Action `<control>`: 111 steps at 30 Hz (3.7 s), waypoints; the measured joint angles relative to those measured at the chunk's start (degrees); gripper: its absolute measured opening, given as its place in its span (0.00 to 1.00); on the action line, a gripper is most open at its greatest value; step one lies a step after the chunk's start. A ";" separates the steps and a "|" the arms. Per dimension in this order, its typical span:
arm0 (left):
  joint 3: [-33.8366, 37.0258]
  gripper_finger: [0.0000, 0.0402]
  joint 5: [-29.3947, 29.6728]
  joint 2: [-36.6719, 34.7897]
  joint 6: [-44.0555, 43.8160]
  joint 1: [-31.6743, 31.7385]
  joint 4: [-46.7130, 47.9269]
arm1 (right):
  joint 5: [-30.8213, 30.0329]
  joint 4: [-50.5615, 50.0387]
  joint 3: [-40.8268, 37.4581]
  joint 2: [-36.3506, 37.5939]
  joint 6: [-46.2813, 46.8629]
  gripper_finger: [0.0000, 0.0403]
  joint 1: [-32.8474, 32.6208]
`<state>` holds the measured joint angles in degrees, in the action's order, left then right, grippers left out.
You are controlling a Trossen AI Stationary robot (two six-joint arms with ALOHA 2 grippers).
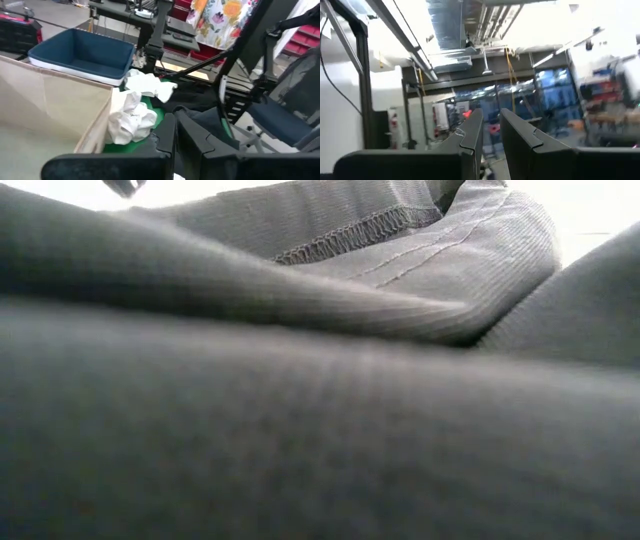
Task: Sort clothes
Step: Put the gray shorts into the blue laundry bin
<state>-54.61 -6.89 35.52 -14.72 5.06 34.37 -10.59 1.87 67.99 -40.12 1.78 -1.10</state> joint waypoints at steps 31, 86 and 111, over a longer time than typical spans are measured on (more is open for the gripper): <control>-0.02 0.00 1.95 1.62 0.72 0.02 -2.75 | 14.81 -67.42 31.71 -34.15 10.45 0.29 -2.63; -42.59 0.00 31.29 73.57 -10.35 -31.52 -2.67 | 2.91 -73.09 30.71 -16.43 1.28 0.43 -9.01; -44.98 0.18 31.91 81.88 -20.31 -31.09 6.68 | 2.93 -69.35 27.69 -16.50 2.17 0.47 -9.01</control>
<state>-99.59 25.02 117.40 -35.03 -26.03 41.05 -7.66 -67.48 95.68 -56.62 3.95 -10.11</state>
